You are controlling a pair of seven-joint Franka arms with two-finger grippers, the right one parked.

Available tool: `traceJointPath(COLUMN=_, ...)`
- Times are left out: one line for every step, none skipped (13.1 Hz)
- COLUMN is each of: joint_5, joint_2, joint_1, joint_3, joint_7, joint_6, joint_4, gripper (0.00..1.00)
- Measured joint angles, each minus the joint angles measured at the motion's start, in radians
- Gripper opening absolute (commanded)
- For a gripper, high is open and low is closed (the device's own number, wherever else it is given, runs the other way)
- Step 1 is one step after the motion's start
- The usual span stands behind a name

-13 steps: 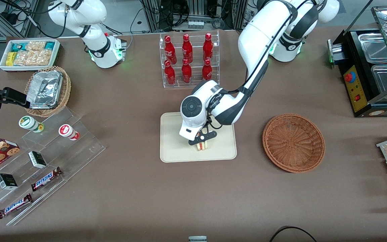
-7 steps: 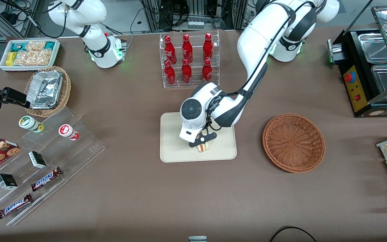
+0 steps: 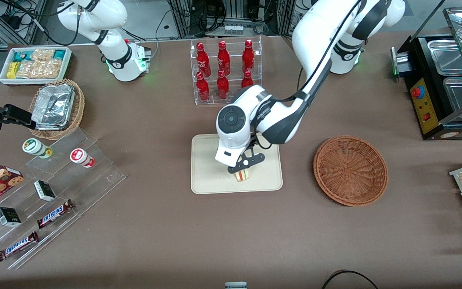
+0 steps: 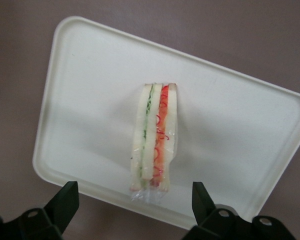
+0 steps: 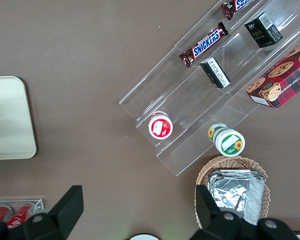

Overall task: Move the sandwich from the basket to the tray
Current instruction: 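Lower the sandwich onto the tray and open the left gripper, then raise the left gripper away from the sandwich on the tray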

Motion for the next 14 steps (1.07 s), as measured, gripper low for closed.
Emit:
traceJointPath(joint_5=0.000, joint_2=-0.030, joint_1=0.016, joint_3=0.001, joint_7=0.031, joint_6=-0.033, joint_4=0.001, gripper=1.00)
traceJointPath(joint_5=0.001, joint_2=-0.058, joint_1=0.030, joint_3=0.001, joint_7=0.051, joint_6=-0.066, joint_4=0.001, gripper=1.00)
traceJointPath(joint_5=0.004, joint_2=-0.087, joint_1=0.043, joint_3=0.004, joint_7=0.061, joint_6=-0.098, joint_4=0.001, gripper=1.00)
traceJointPath(joint_5=0.007, joint_2=-0.115, joint_1=0.059, joint_3=0.009, joint_7=0.065, joint_6=-0.125, joint_4=0.001, gripper=1.00)
traceJointPath(joint_5=0.008, joint_2=-0.142, joint_1=0.086, joint_3=0.012, joint_7=0.079, joint_6=-0.147, joint_4=-0.001, gripper=1.00)
traceJointPath(joint_5=0.008, joint_2=-0.166, joint_1=0.122, joint_3=0.013, joint_7=0.113, joint_6=-0.164, joint_4=-0.011, gripper=1.00)
traceJointPath(joint_5=0.008, joint_2=-0.194, joint_1=0.156, joint_3=0.014, joint_7=0.154, joint_6=-0.170, joint_4=-0.035, gripper=1.00)
traceJointPath(joint_5=0.008, joint_2=-0.221, joint_1=0.185, joint_3=0.016, joint_7=0.192, joint_6=-0.171, joint_4=-0.066, gripper=1.00)
traceJointPath(joint_5=0.008, joint_2=-0.249, joint_1=0.218, joint_3=0.016, joint_7=0.242, joint_6=-0.171, joint_4=-0.097, gripper=1.00)
traceJointPath(joint_5=0.008, joint_2=-0.279, joint_1=0.256, joint_3=0.017, joint_7=0.307, joint_6=-0.172, joint_4=-0.126, gripper=1.00)
traceJointPath(joint_5=0.008, joint_2=-0.312, joint_1=0.294, joint_3=0.017, joint_7=0.371, joint_6=-0.173, joint_4=-0.159, gripper=1.00)
traceJointPath(joint_5=0.008, joint_2=-0.349, joint_1=0.331, joint_3=0.017, joint_7=0.430, joint_6=-0.174, joint_4=-0.199, gripper=1.00)
traceJointPath(joint_5=0.008, joint_2=-0.384, joint_1=0.363, joint_3=0.017, joint_7=0.481, joint_6=-0.174, joint_4=-0.239, gripper=1.00)
traceJointPath(joint_5=0.007, joint_2=-0.420, joint_1=0.393, joint_3=0.017, joint_7=0.530, joint_6=-0.174, joint_4=-0.276, gripper=1.00)
